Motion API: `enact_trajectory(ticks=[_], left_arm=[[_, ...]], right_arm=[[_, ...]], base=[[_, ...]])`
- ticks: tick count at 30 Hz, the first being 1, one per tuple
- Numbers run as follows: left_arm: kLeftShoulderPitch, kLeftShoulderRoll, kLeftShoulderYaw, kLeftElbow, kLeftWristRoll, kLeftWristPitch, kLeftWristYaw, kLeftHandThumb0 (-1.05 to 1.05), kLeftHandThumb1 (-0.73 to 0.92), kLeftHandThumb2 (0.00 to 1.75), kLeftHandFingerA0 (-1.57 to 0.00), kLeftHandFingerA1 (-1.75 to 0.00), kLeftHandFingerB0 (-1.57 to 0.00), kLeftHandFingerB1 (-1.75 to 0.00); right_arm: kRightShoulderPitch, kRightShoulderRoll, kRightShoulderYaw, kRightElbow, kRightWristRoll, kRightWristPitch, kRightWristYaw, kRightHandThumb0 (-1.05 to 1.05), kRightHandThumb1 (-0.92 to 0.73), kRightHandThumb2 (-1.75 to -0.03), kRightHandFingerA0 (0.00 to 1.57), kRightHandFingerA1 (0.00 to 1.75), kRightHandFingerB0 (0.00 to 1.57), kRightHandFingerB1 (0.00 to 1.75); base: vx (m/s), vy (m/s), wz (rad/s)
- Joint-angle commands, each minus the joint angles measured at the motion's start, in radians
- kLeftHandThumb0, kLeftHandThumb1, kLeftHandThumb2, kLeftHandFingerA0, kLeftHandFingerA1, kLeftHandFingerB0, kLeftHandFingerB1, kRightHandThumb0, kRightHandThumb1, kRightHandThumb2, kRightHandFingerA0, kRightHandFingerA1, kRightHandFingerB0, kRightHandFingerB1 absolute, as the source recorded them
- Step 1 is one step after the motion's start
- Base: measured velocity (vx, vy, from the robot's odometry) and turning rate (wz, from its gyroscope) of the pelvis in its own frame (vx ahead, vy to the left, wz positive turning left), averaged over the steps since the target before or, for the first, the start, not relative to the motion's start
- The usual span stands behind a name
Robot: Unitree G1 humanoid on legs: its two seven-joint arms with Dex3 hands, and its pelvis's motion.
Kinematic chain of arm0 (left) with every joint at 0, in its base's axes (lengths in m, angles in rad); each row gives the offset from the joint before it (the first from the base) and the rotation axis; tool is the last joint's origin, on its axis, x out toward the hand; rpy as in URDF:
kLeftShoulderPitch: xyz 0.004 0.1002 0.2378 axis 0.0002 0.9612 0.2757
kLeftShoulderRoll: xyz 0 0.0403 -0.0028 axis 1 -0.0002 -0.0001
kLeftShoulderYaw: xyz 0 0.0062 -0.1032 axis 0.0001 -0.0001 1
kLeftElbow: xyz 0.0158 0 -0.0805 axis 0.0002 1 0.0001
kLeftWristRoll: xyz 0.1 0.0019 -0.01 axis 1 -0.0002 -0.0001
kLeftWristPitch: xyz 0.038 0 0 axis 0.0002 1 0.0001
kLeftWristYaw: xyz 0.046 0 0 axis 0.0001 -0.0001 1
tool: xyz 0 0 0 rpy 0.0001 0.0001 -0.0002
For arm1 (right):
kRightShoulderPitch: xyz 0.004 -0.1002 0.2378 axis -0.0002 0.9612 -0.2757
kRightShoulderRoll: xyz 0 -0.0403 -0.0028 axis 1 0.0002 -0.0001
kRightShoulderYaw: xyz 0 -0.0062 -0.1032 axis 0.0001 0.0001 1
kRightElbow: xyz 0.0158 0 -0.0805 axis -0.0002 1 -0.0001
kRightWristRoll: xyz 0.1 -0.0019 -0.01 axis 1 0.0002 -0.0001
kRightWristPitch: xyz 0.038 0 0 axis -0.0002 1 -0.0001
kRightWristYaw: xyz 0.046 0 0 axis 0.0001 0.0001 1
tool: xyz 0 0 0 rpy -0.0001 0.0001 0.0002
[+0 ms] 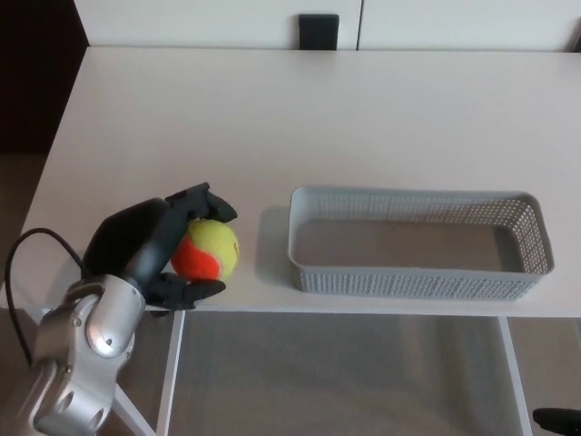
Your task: The robot walk towards a table in front and uses its left hand to pickup a tennis ball on the left side and put it in a container on the right hand side
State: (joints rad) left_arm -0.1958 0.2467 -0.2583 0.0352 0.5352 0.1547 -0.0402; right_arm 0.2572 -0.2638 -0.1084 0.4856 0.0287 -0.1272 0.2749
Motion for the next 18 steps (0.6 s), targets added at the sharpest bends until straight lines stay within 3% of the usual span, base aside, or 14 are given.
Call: enact_trajectory(ticks=[1,2,3,8,9,10,11,15,16,17,18], left_arm=[[-0.008,-0.028,0.059,-0.096,-0.071,-0.063,0.027,-0.16,0.85,0.66,-0.75,-1.61,-0.75,-1.08],[-0.014,-0.029,0.070,-0.113,-0.075,-0.072,0.029,-0.15,0.86,0.66,-0.75,-1.62,-0.73,-1.11],[-0.023,-0.032,0.078,-0.137,-0.073,-0.063,0.025,-0.16,0.87,0.65,-0.73,-1.65,-0.72,-1.10],[-0.070,-0.045,0.085,-0.187,-0.058,-0.018,0.007,-0.14,0.86,0.63,-0.71,-1.65,-0.70,-1.01],[-0.077,-0.056,0.077,-0.209,-0.061,-0.004,-0.007,-0.14,0.84,0.66,-0.74,-1.60,-0.71,-1.00],[-0.081,-0.061,0.074,-0.218,-0.061,0.002,-0.013,-0.14,0.84,0.66,-0.74,-1.60,-0.71,-1.00],[-0.092,-0.072,0.058,-0.224,-0.048,0.011,-0.014,-0.11,0.85,0.65,-0.72,-1.60,-0.76,-0.90],[-0.140,-0.098,0.015,-0.213,-0.018,0.044,-0.032,-0.07,0.85,0.61,-0.68,-1.63,-0.76,-0.87],[-0.151,-0.104,-0.005,-0.202,-0.003,0.045,-0.031,-0.09,0.80,0.62,-0.72,-1.56,-0.80,-0.72],[-0.162,-0.110,-0.027,-0.189,0.015,0.044,-0.028,-0.09,0.80,0.62,-0.72,-1.56,-0.80,-0.72],[-0.163,-0.114,-0.041,-0.188,0.023,0.053,-0.032,-0.10,0.77,0.63,-0.81,-1.39,-0.83,-0.64]], right_arm=[[0.009,-0.014,-0.006,0.006,-0.006,-0.001,-0.011,-0.34,-0.53,-0.72,0.67,0.57,0.49,0.51],[0.005,-0.015,-0.005,0.011,-0.005,-0.004,-0.008,-0.34,-0.53,-0.72,0.67,0.58,0.49,0.51],[0.004,-0.016,-0.004,0.011,-0.006,-0.005,-0.006,-0.26,-0.63,-0.58,0.70,0.49,0.53,0.43],[-0.019,-0.022,0.001,0.017,-0.012,0.006,-0.007,-0.26,-0.63,-0.58,0.71,0.49,0.53,0.43],[-0.016,-0.018,-0.002,0.020,-0.006,0.008,-0.008,-0.33,-0.54,-0.72,0.67,0.57,0.51,0.51],[-0.014,-0.016,-0.004,0.021,-0.004,0.009,-0.009,-0.33,-0.54,-0.72,0.67,0.57,0.51,0.51],[-0.009,-0.022,-0.001,0.016,-0.009,0.011,-0.008,-0.25,-0.64,-0.58,0.70,0.48,0.53,0.42],[-0.007,-0.026,0.004,0.007,-0.019,0.013,-0.015,-0.27,-0.63,-0.58,0.70,0.48,0.52,0.42],[-0.008,-0.026,0.005,0.015,-0.019,0.005,-0.014,-0.26,-0.63,-0.58,0.71,0.49,0.52,0.43],[-0.010,-0.026,0.006,0.026,-0.020,-0.005,-0.013,-0.26,-0.63,-0.58,0.71,0.49,0.52,0.43],[-0.007,-0.026,0.007,0.030,-0.021,-0.010,-0.012,-0.26,-0.63,-0.58,0.71,0.49,0.53,0.43]], base=[[0.00,0.000,0.00],[0.00,0.000,0.00],[0.00,0.000,0.00],[0.00,0.000,0.00],[0.00,0.000,0.00],[0.00,0.000,0.00],[0.00,0.000,0.00],[0.00,0.000,0.00],[0.00,0.000,0.00],[0.00,0.000,0.00],[0.00,0.000,0.00]])
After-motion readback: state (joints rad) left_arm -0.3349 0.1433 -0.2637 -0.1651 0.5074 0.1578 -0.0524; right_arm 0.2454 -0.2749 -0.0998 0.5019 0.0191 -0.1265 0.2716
